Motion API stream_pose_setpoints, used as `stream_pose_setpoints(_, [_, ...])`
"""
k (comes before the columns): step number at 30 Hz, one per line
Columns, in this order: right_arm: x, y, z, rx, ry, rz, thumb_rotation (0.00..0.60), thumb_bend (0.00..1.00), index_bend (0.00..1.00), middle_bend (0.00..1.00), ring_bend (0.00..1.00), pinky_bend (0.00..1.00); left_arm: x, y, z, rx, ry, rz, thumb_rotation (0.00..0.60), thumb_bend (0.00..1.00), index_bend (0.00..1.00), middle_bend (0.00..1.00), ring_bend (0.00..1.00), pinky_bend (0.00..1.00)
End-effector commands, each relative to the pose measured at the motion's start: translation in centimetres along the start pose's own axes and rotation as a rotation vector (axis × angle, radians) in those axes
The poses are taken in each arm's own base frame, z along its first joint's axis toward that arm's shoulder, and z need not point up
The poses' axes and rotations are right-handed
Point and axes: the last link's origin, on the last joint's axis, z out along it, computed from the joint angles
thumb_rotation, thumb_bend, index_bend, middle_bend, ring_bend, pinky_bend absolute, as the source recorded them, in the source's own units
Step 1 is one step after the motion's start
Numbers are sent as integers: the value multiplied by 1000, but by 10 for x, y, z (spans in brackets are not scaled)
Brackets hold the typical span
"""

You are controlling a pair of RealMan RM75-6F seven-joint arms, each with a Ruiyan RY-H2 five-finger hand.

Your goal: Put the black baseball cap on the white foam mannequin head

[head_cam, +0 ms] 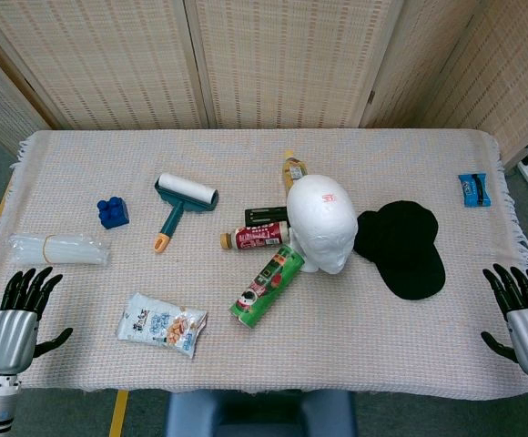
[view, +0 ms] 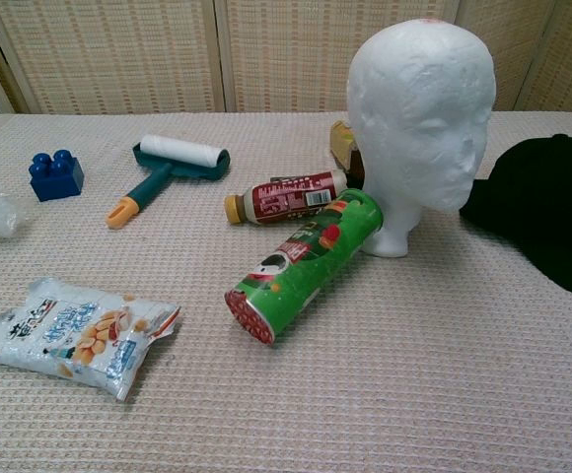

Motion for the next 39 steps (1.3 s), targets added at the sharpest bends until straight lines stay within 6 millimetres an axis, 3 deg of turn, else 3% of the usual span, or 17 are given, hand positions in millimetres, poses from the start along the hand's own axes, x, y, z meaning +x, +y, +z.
stream_pose_setpoints(1, [-2,-1,1,0,-4,-1,600,99,0,39,8,0,-1,-1,0,7,-3,1,600,154,170,115,26,50])
stream_pose_setpoints(6, [-14,-2,9,24,22,21,600,100,0,39,7,0,-1,-1,1,8,-6,1,600,153,167,116,26,49])
stream_pose_setpoints(10, [-47,5,15,94,35,-10,600,101,20,39,0,0,-1,-3,2,13,-13,-5,600,154,166,115,26,50])
stream_pose_setpoints(11, [-55,8,15,102,34,-22,600,101,51,42,2,25,-1,-3,2,16,-12,-5,600,154,165,116,26,50])
stream_pose_setpoints(13, [-69,15,16,107,46,-48,600,102,120,100,50,179,-1,-5,2,27,-12,-8,600,153,165,115,26,50])
stream_pose_setpoints(15, [-78,23,20,88,56,-80,600,103,148,244,189,376,1,-6,3,34,-8,-13,600,153,165,115,26,51])
stream_pose_setpoints(17, [-81,25,27,84,81,-90,600,102,148,422,395,595,2,-5,4,31,0,-17,600,153,165,115,26,52])
stream_pose_setpoints(18, [-84,26,31,80,86,-94,600,102,143,586,582,787,2,-4,4,26,6,-17,600,153,165,114,26,53])
stream_pose_setpoints(19, [-86,27,34,80,81,-96,600,102,138,717,721,911,2,-3,4,22,10,-16,600,153,165,114,26,53])
stream_pose_setpoints(21, [-89,27,41,82,75,-102,600,102,138,892,898,998,1,-3,4,21,9,-15,600,154,164,114,26,54])
stream_pose_setpoints(24, [-94,28,50,90,38,-118,600,102,182,999,999,1000,-2,-6,5,31,-3,-9,600,153,162,115,26,55])
stream_pose_setpoints(31, [-110,23,70,94,-45,-33,600,102,293,1000,1000,1000,-1,-6,7,37,27,12,600,154,175,141,32,58])
stream_pose_setpoints(35, [-121,23,77,88,-29,-8,600,109,390,1000,1000,1000,0,-8,9,63,50,15,600,154,226,229,85,103])
stream_pose_setpoints(39, [-129,22,83,64,-3,8,600,130,433,1000,1000,1000,3,-7,10,55,120,25,600,154,239,253,108,130])
